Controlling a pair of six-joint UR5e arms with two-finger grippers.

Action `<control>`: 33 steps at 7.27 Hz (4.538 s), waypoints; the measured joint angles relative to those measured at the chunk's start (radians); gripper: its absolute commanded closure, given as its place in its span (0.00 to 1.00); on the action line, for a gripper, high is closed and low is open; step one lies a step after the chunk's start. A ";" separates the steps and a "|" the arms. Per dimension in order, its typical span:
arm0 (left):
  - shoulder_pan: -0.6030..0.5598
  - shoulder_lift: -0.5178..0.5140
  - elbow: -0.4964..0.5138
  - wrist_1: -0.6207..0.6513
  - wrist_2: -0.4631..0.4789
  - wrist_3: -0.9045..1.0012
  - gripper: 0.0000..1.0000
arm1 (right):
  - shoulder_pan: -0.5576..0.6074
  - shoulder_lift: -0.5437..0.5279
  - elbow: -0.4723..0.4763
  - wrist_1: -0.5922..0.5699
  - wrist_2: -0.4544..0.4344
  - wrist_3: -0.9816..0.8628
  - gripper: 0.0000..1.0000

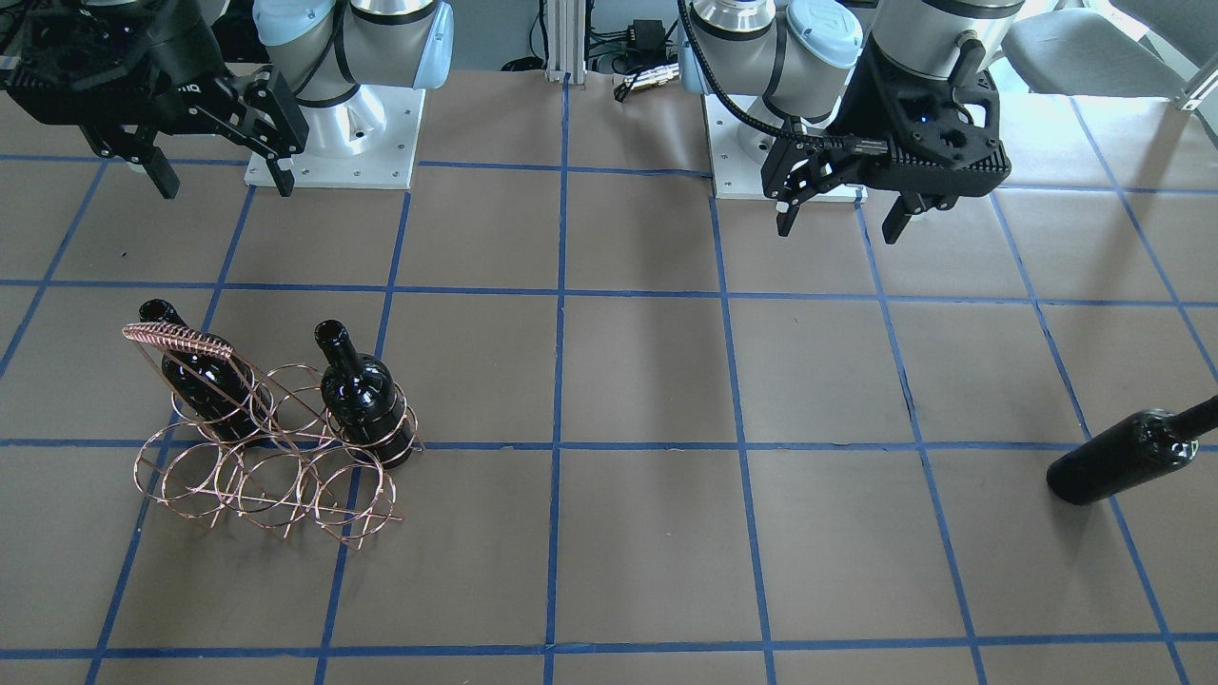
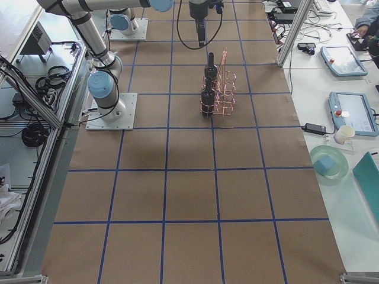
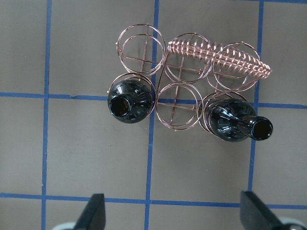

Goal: Place wine into wine basket
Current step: 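Move the left gripper down toward the lying dark wine bottle, then close the left gripper around the bottle's neck, then lift the bottle with the left gripper and stand it upright on the table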

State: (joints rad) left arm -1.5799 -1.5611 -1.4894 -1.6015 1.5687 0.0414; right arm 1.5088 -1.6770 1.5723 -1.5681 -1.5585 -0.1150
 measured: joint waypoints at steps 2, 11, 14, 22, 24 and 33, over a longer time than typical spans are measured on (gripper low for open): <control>0.000 -0.001 -0.005 0.001 -0.003 0.001 0.00 | 0.000 0.000 0.000 0.001 0.000 -0.001 0.00; 0.036 -0.013 -0.009 0.002 0.003 0.007 0.00 | -0.001 0.000 0.005 0.002 0.000 -0.002 0.00; 0.206 -0.039 -0.003 0.058 0.001 0.153 0.00 | -0.001 -0.001 0.005 0.002 0.000 -0.002 0.00; 0.636 -0.315 0.165 0.200 0.006 0.638 0.00 | -0.001 0.000 0.005 0.002 0.000 -0.002 0.00; 0.650 -0.381 0.174 0.246 0.000 0.632 0.00 | -0.001 0.000 0.005 0.003 0.000 -0.002 0.00; 0.652 -0.435 0.152 0.230 0.024 0.583 0.44 | 0.000 -0.001 0.011 0.003 -0.001 -0.004 0.00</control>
State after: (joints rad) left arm -0.9280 -1.9956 -1.3371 -1.3716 1.5928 0.6246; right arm 1.5087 -1.6779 1.5833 -1.5646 -1.5591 -0.1185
